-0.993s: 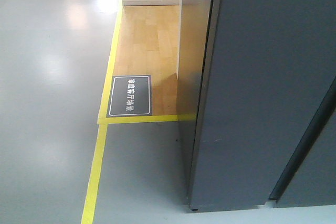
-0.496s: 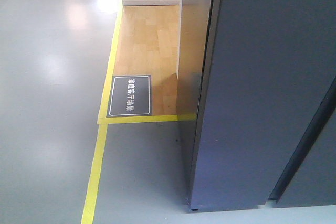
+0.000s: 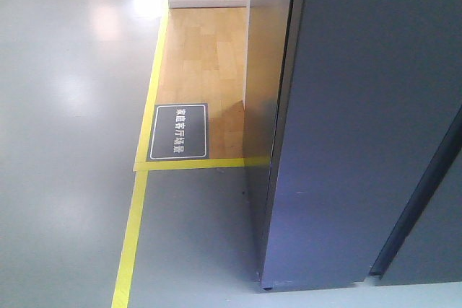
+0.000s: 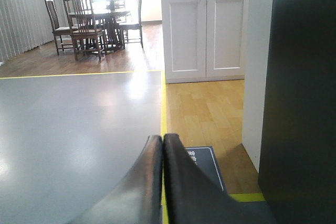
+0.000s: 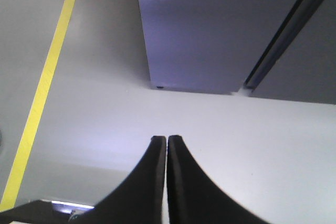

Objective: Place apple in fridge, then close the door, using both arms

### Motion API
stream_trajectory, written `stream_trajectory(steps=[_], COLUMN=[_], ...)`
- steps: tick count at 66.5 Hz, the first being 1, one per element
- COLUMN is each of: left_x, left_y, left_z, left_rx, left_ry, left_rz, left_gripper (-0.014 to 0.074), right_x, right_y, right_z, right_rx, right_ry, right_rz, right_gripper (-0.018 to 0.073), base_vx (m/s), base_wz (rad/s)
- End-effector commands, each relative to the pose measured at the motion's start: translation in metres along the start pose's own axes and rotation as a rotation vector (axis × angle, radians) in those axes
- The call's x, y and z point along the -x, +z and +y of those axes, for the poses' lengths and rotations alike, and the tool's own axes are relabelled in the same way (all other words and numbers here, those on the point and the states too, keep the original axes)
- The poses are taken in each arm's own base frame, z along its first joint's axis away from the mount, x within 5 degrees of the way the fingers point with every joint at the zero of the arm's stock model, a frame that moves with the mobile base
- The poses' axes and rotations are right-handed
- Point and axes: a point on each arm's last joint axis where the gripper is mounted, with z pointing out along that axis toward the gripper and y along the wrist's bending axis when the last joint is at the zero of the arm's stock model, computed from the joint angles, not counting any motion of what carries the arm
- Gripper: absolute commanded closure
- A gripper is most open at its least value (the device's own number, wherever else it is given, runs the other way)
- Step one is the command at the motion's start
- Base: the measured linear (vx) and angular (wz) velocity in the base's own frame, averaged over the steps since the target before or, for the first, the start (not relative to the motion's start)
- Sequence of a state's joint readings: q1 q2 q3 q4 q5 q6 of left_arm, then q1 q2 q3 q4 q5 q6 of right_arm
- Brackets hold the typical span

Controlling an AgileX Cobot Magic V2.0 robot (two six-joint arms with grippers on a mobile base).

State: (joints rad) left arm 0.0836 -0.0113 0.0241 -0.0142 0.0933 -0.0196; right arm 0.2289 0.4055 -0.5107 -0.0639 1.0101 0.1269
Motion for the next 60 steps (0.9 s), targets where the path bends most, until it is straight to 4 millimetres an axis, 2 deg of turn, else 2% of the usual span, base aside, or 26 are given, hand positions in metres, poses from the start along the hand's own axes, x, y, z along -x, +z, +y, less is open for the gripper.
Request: stream_trajectory(steps=[1,8,13,21,31,46,60], left_x=[0.013,0.013,0.013,0.013,0.013,0.013,0.013], left_y=[-0.003,-0.003,-0.003,-0.003,-0.003,-0.003,-0.003], left_z=[0.000,0.000,0.000,0.000,0.000,0.000,0.000], left_rx=[0.000,0.000,0.000,0.000,0.000,0.000,0.000], left_ry=[-0.012,-0.012,-0.012,-0.012,-0.012,-0.012,-0.012], left_rz=[-0.108,-0.108,-0.108,-0.108,-0.108,-0.108,-0.108], left_gripper=[0.0603,0.0603,0.0603,0.0603,0.0603,0.0603,0.0603], right_x=[0.008,0.012,0.013,0.007,-0.011,-0.039,-0.052], right_y=[-0.011,-0.019,-0.017,-0.003,0.014,0.037,0.048], right_z=[-0.001,-0.005,-0.006,-0.008,-0.008,-0.007,-0.007], right_rx=[-0.003,-0.040,-0.061,-0.091,-0.096,-0.064,-0.052], right_ry=[0.008,0.014,0.036,0.043,0.014,0.029,0.033], right_rz=[-0.108,-0.253,-0.396,-0.542,-0.709,-0.806,-0.862], right_gripper=[0.0562,0.0562,0.0562,0.0562,0.0562,0.0562,0.0562], base_vx=[0.00,0.00,0.00,0.00,0.00,0.00,0.00], base_wz=[0.00,0.00,0.00,0.00,0.00,0.00,0.00])
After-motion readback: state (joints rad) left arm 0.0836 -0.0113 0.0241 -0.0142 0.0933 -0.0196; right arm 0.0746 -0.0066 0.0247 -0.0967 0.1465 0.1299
